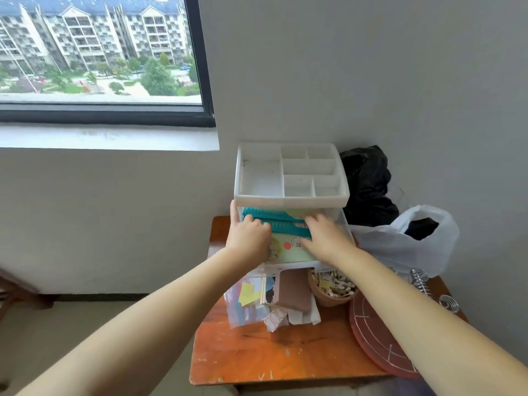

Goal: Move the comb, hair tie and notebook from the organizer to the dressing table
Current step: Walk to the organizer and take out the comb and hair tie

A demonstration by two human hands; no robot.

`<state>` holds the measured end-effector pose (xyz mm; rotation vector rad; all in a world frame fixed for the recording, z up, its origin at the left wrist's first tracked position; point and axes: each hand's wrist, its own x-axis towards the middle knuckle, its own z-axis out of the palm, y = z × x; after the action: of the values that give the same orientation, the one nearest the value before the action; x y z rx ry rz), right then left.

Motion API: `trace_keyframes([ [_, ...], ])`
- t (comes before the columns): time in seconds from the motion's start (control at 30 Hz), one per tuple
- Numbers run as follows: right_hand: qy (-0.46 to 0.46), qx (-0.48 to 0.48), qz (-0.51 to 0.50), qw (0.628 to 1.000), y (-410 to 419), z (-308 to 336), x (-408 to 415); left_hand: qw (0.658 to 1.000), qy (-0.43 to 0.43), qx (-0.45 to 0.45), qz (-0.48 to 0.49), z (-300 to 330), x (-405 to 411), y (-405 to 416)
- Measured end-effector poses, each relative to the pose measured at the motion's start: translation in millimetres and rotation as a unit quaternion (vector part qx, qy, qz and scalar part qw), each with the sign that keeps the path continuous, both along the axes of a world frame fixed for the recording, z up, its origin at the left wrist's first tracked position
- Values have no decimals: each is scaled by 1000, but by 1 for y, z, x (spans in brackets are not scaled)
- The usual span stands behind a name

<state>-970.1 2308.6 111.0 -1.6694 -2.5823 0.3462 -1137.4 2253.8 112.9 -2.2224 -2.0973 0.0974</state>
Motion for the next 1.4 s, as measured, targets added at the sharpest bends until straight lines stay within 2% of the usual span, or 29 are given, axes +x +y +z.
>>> trace_keyframes([
  [0.13, -33, 66, 20, 997, 13, -12, -3, 1000, 11, -8, 13, -9, 1, -6],
  [0.27, -44, 55, 58, 996, 17, -16, -3, 999, 29, 3, 15, -15, 3, -11],
  [0.43, -52, 71, 84, 993, 14, -17, 4, 999, -15, 29, 16, -17, 4, -17],
  [0.57, -12, 21, 92, 995, 14, -16, 10, 998, -41, 42, 23, -21, 7, -22],
  [0.73, 83, -92, 73, 990, 13, -12, 14, 997, -53, 42, 38, -23, 13, -25],
  [0.97, 101, -155, 102, 977, 17, 3, 22, 981, -151, 103, 69, -24, 11, -36],
  [1.07, 142, -203, 117, 962, 14, 13, 15, 936, -285, 158, 129, -24, 3, -49],
  [1.2, 189, -275, 151, 930, -2, 26, -18, 823, -477, 207, 227, -17, -21, -85],
  [1.27, 181, -272, 181, 928, -15, 30, -46, 770, -532, 215, 280, -12, -39, -112],
  [1.4, 145, -286, 253, 913, -64, 28, -117, 673, -584, 241, 385, -18, -78, -189],
])
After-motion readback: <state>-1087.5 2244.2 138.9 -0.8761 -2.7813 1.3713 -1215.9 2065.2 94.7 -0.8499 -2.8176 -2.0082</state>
